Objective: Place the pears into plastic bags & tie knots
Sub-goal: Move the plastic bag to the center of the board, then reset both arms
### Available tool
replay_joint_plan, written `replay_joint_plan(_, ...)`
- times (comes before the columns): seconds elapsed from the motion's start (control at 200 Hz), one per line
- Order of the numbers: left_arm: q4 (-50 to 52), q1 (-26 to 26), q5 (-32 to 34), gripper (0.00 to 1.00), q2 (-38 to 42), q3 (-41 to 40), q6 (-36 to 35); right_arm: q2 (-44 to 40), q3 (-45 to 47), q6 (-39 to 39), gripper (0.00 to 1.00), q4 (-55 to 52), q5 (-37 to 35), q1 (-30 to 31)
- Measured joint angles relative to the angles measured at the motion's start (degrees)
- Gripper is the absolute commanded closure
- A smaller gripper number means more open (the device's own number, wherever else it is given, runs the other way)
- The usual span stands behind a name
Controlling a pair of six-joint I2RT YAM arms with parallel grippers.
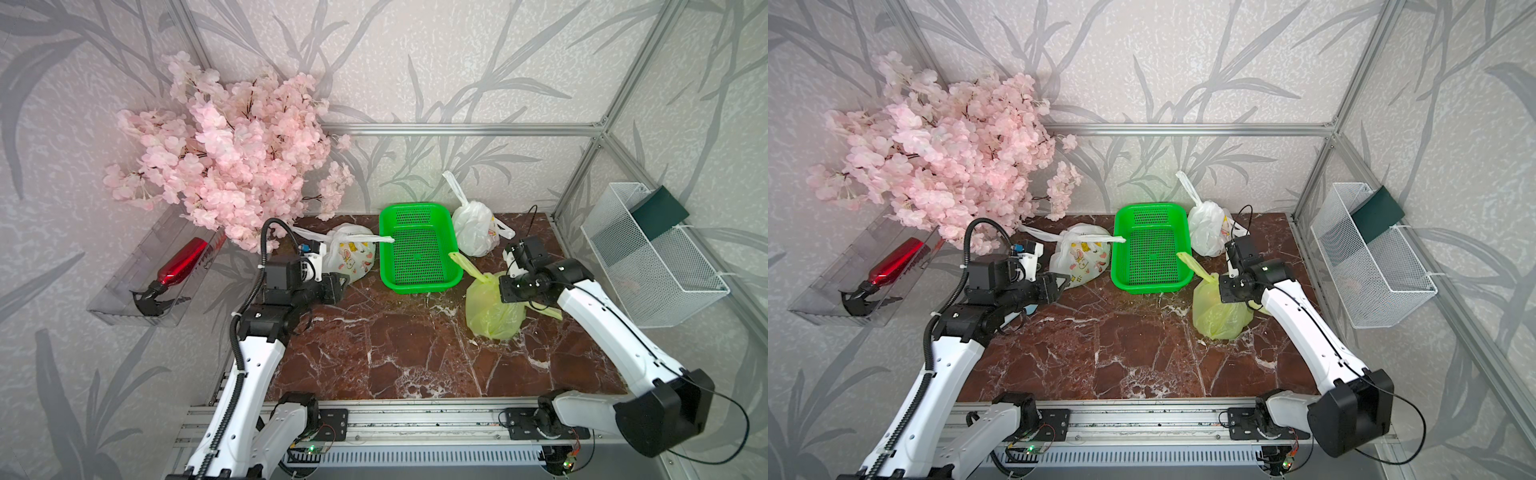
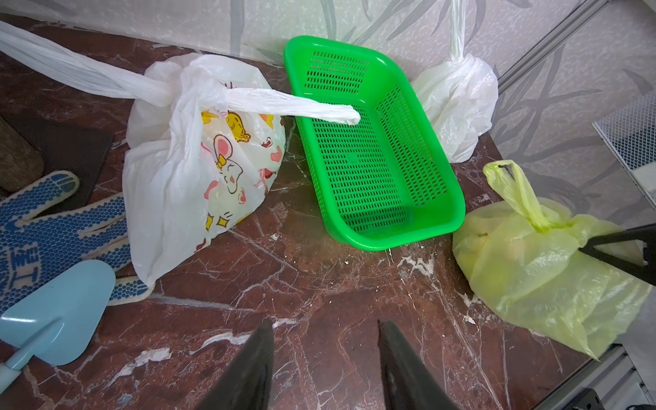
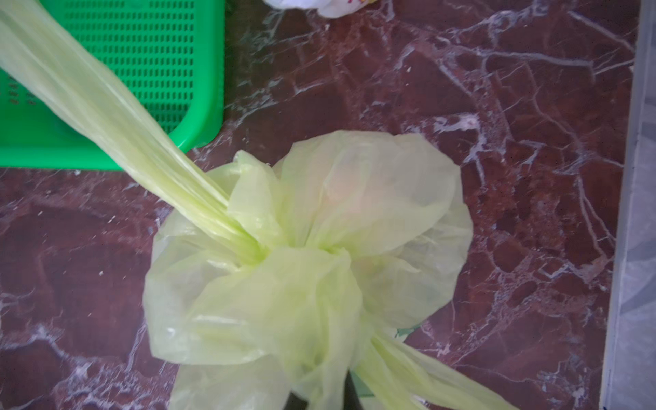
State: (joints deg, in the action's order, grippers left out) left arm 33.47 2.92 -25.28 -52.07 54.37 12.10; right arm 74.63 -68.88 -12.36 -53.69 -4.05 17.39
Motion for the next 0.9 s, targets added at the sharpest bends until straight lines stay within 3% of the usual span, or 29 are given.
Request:
replay_joint_plan(0.05,-1.14,0.0,0.39,0.5,-0.17,-0.61,0.17,2.78,-1.01,0.79,0.81,2.38,-0.02,-2.03)
replay_joint_plan(0.13,-3.67,0.0,1.73,0.48,-0.5,-2.08,0.52,6.43,-3.54,1.7,0.39,4.61,0.09,-3.87)
replay_joint_plan(0.175,-5.33,0.0,3.15,0.47,-0.46,-3.28,0.57,7.45,-4.83,1.81,0.26,5.09,0.33,-4.11)
replay_joint_plan(0.22,-7.61,0.02,5.4,0.44,-0.02,-5.16,0.57,7.15,-5.18,1.62,0.2,5.92,0.87,-4.11)
replay_joint_plan(0.33,-15.23,0.02,11.82,0.32,3.52,-12.94,0.98,1.31,-0.83,0.07,0.15,9.38,1.73,-3.98)
replay_joint_plan(0.47,-22.86,0.2,25.24,0.31,6.78,-21.2,2.23,-13.66,14.78,-2.73,0.05,18.53,-0.5,-3.82)
replay_joint_plan(0.565,-27.36,0.5,36.54,0.31,4.7,-22.77,2.19,-17.79,26.75,-0.28,0.03,31.01,-5.79,-3.72)
replay_joint_plan(0.68,-36.79,0.7,49.64,0.29,-0.61,-25.9,0.72,-12.52,40.59,4.66,0.01,51.04,-10.43,-3.72)
replay_joint_plan(0.765,-42.73,0.61,56.22,0.29,-6.78,-28.65,-0.15,-5.33,45.44,8.0,0.01,62.03,-13.97,-3.72)
replay_joint_plan(0.9,-54.4,-1.01,56.33,0.28,-16.87,-31.89,-2.1,5.07,46.77,12.55,0.01,82.01,-17.07,-4.2)
